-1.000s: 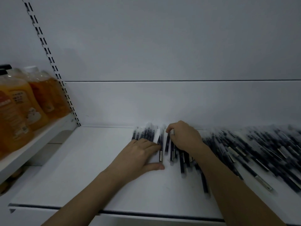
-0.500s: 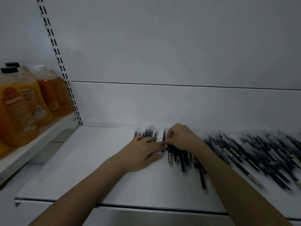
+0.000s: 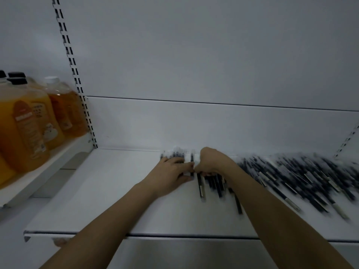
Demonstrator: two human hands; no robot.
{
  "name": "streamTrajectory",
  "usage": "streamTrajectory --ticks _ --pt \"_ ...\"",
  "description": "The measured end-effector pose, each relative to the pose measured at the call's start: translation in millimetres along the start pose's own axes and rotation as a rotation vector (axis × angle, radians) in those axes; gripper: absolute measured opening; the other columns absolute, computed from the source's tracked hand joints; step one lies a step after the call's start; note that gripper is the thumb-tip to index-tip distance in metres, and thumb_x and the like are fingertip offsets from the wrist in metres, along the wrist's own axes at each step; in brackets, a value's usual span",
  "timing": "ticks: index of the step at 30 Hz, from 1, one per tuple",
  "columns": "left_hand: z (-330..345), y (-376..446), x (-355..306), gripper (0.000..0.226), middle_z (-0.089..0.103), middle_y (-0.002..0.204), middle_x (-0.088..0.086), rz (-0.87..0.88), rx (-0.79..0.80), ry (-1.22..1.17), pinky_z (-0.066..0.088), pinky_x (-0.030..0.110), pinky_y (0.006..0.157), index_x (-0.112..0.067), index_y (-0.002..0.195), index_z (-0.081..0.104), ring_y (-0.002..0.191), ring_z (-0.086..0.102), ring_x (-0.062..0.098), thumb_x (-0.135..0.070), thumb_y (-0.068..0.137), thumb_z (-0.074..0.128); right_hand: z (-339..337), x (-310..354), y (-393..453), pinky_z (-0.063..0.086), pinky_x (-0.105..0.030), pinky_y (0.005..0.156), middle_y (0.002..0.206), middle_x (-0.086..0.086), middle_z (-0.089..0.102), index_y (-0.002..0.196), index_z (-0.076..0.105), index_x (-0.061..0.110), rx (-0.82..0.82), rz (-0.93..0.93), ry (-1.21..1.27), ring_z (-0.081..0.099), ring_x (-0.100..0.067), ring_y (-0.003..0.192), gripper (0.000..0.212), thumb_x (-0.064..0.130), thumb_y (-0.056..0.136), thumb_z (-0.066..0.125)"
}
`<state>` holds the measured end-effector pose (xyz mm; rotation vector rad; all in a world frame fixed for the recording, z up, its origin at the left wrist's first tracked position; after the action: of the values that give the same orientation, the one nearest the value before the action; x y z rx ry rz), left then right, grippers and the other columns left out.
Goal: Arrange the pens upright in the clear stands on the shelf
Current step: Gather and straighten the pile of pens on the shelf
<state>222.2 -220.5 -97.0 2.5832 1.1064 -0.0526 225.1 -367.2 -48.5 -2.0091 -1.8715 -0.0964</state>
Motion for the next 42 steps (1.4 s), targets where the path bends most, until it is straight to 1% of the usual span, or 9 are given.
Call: streamTrajectory --ticks 8,11,13,19,23,29,32,38,42 --pt "-15 -18 -14 0.030 0.064 0.117 -0.011 0.051 -0.051 -0.012 0.029 0.029 0.089 -0.029 0.120 0.062 0.117 0.050 0.012 -0.047 0.097 0.052 -1 12 11 0.032 -0.025 0.044 0.063 -0.004 0.040 0.063 0.033 0.013 -0.254 0.047 -0.035 0.038 -0.016 0.053 0.039 0.007 0.094 0.058" --pt "-19 -27 -6 0.060 0.053 0.138 -0.015 -0.050 -0.039 -0.065 0.023 0.037 0.112 -0.037 0.133 0.053 0.136 0.037 0.011 -0.071 0.084 0.046 -5 5 10 0.043 -0.028 0.052 0.070 -0.010 0.051 0.070 0.048 0.004 -0.399 0.032 0.099 0.050 -0.021 0.060 0.028 0.007 0.097 0.050" --pt "-23 -29 5 0.082 0.027 0.160 -0.010 -0.172 0.010 -0.109 0.011 0.045 0.121 -0.040 0.149 0.032 0.150 0.016 0.018 -0.078 0.078 0.050 -15 -6 -8 0.053 -0.034 0.072 0.098 -0.012 0.064 0.101 0.063 0.002 -0.450 -0.022 0.141 0.061 -0.025 0.082 0.017 0.013 0.099 0.051" --pt "-1 -22 -1 0.122 -0.012 0.166 -0.005 -0.239 0.274 -0.229 0.004 0.046 0.124 -0.041 0.156 0.001 0.152 -0.012 0.024 -0.088 0.061 0.060 -14 -37 -96 0.038 -0.039 0.112 0.161 -0.001 0.020 0.154 0.028 0.034 0.112 -0.041 -0.042 0.036 -0.027 0.141 0.087 0.042 0.083 0.078" --pt "8 -8 -21 0.113 -0.011 0.166 0.001 -0.201 0.272 -0.259 0.005 0.042 0.124 -0.038 0.157 0.005 0.153 -0.009 0.021 -0.083 0.069 0.059 11 -40 -97 0.038 -0.037 0.109 0.160 -0.006 0.019 0.155 0.029 0.028 0.062 -0.043 0.008 0.036 -0.028 0.140 0.082 0.035 0.087 0.075" --pt "8 -5 -41 0.104 -0.003 0.167 -0.004 -0.080 0.190 -0.080 -0.007 0.046 0.123 -0.038 0.157 0.010 0.153 -0.009 0.016 -0.090 0.068 0.030 13 -52 -80 0.040 -0.022 0.087 0.128 -0.006 0.051 0.137 0.054 0.014 -0.450 -0.154 0.146 0.051 -0.015 0.097 0.044 0.025 0.096 0.065" --pt "5 -5 -62 0.109 -0.005 0.166 -0.009 -0.022 0.175 -0.091 -0.008 0.047 0.123 -0.043 0.155 0.005 0.152 -0.011 0.014 -0.094 0.060 0.022 4 -68 -95 0.043 -0.029 0.098 0.127 0.001 0.050 0.138 0.053 0.021 -0.526 -0.285 0.156 0.048 -0.013 0.110 0.047 0.034 0.094 0.066" --pt "18 24 -83 0.100 -0.013 0.165 -0.014 -0.058 0.266 -0.006 -0.006 0.058 0.120 -0.050 0.153 -0.002 0.152 -0.013 0.019 -0.090 0.072 0.039 11 -135 -132 0.012 -0.034 0.120 0.156 0.031 -0.001 0.152 0.018 0.050 0.009 -0.227 0.082 -0.006 0.005 0.143 0.095 0.063 0.076 0.073" --pt "24 40 -86 0.090 0.006 0.166 -0.014 -0.122 0.236 0.086 -0.002 0.056 0.121 -0.047 0.154 0.010 0.153 0.005 0.019 -0.089 0.075 0.019 14 -154 -113 0.013 -0.033 0.122 0.160 0.030 0.001 0.152 0.024 0.046 0.009 -0.324 0.136 -0.004 0.004 0.147 0.089 0.065 0.077 0.070"
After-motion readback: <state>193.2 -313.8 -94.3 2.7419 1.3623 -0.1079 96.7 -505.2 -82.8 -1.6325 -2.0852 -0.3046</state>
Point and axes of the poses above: each hand's wrist, its own y-axis towards the middle knuckle, its own z-axis out of the palm, x = y × z, the point moved 4 cm from there along y, towards the middle knuckle
